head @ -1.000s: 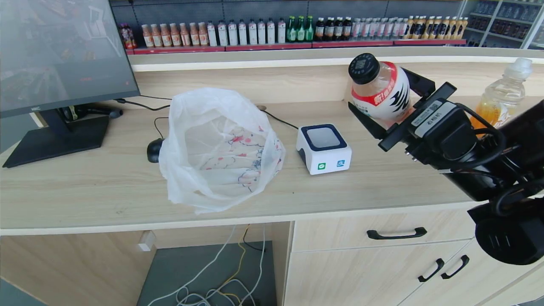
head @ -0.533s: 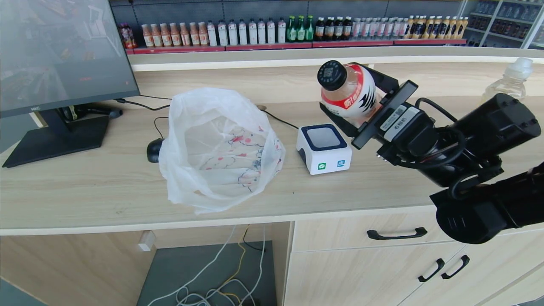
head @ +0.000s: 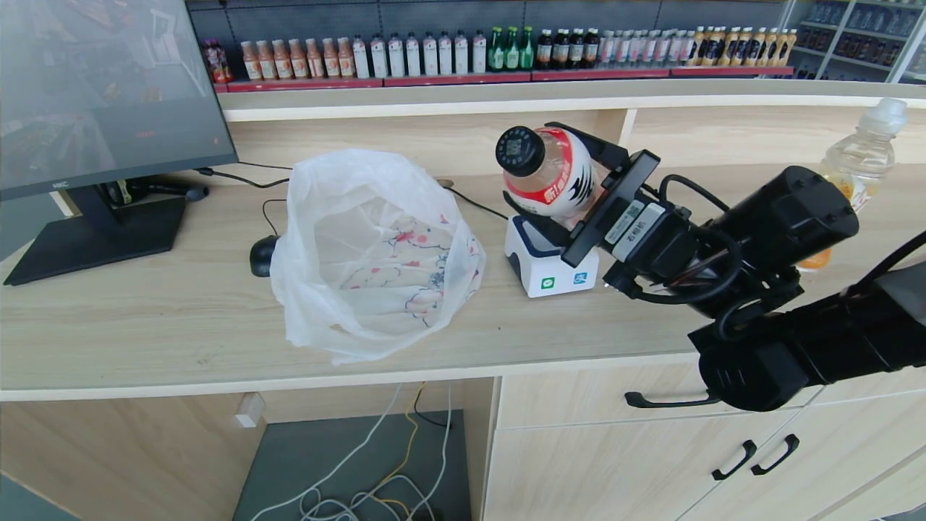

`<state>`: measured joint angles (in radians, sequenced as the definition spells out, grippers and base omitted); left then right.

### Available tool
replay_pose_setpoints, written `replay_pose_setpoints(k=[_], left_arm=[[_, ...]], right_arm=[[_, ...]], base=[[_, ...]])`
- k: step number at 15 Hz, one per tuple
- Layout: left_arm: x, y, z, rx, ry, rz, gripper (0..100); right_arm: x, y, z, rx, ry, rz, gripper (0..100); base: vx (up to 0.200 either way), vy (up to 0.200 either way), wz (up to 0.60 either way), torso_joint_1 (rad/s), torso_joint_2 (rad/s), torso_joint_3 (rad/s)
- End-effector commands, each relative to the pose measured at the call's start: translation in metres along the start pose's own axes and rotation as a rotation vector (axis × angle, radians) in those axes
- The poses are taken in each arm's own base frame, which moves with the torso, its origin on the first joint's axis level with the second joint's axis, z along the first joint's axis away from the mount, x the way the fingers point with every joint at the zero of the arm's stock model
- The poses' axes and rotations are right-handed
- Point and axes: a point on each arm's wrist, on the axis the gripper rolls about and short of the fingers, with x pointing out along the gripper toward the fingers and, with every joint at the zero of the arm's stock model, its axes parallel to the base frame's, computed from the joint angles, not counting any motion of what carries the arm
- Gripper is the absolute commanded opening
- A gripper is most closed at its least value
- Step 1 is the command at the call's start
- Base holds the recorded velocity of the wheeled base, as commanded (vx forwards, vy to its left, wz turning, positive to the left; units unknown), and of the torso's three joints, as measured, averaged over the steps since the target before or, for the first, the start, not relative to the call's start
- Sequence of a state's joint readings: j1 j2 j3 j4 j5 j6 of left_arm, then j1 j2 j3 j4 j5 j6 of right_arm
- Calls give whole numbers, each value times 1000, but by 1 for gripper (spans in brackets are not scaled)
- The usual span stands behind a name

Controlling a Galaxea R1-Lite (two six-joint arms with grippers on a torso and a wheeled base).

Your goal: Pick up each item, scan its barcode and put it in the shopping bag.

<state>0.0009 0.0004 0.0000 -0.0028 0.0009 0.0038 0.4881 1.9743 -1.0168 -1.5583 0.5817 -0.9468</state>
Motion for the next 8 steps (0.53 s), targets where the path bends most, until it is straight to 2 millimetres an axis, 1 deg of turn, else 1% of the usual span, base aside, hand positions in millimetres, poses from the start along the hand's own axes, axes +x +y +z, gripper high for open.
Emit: replay_pose_setpoints(k=[1, 8], left_arm=[[0, 0, 0, 1, -1, 1, 100], [0, 0, 0, -1, -1, 1, 100]], right_arm=[[5, 10, -7, 15, -4, 23, 0], [10, 16, -22, 9, 12, 33, 0]], base=[[0, 0, 0, 0, 0, 0], [0, 0, 0, 0, 0, 0]])
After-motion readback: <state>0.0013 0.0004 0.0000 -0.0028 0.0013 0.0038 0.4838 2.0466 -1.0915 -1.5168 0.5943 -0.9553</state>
